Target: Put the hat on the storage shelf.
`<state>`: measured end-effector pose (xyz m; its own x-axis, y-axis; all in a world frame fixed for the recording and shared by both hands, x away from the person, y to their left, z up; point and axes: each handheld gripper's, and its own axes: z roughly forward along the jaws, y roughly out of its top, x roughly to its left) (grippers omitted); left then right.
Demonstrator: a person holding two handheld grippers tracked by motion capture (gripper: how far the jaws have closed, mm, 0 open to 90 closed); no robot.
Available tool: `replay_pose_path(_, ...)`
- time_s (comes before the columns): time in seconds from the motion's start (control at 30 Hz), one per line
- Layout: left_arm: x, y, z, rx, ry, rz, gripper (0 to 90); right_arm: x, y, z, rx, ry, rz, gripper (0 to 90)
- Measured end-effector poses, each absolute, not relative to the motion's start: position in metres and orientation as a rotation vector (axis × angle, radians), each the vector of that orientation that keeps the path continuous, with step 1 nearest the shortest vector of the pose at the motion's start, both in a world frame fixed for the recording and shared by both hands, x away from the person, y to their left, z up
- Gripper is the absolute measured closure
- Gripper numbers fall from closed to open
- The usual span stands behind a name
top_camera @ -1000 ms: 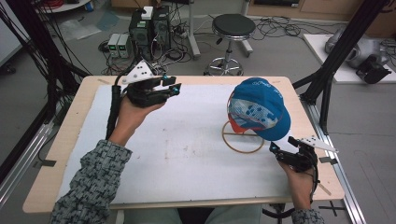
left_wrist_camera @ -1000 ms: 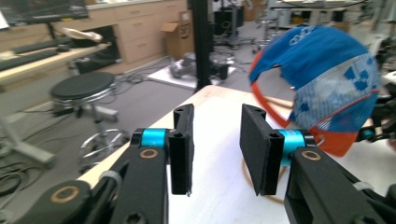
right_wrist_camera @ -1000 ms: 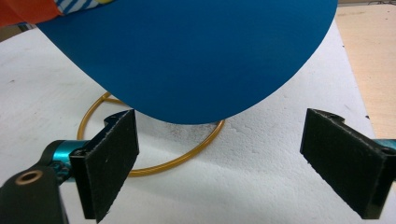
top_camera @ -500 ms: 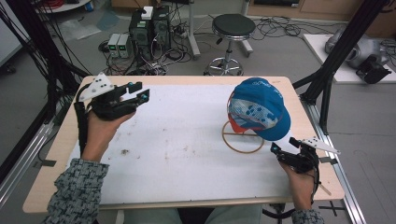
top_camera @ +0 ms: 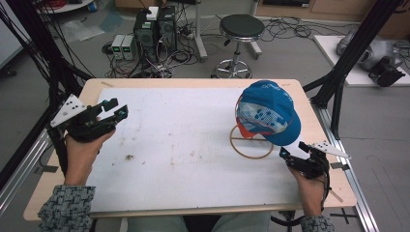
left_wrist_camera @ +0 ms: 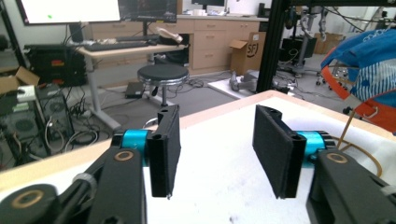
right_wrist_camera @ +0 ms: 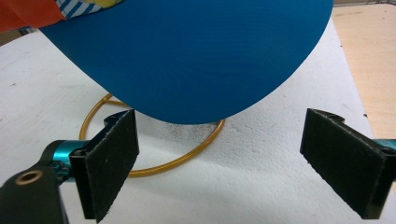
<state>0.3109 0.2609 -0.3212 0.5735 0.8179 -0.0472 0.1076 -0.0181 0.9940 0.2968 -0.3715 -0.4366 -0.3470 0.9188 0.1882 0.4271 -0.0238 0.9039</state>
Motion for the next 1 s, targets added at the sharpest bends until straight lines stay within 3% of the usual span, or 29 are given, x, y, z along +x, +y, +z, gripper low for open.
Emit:
replay_pose_path(0.3,0.288,0.276,-0.341,1.492,0.879,0.754,45.8,0.294,-0.373,-0.436,1.416,1.766,1.360,10.6)
replay_pose_path(0.63,0.276,0.277,-0.373,1.505,0.948,0.741,32.3,0.292,-0.373,-0.434,1.428,1.741,1.379,10.5)
replay_pose_path(1.0,0.272,0.287,-0.391,1.474,0.981,0.816,31.0,0.288,-0.363,-0.431,1.397,1.764,1.371,10.5)
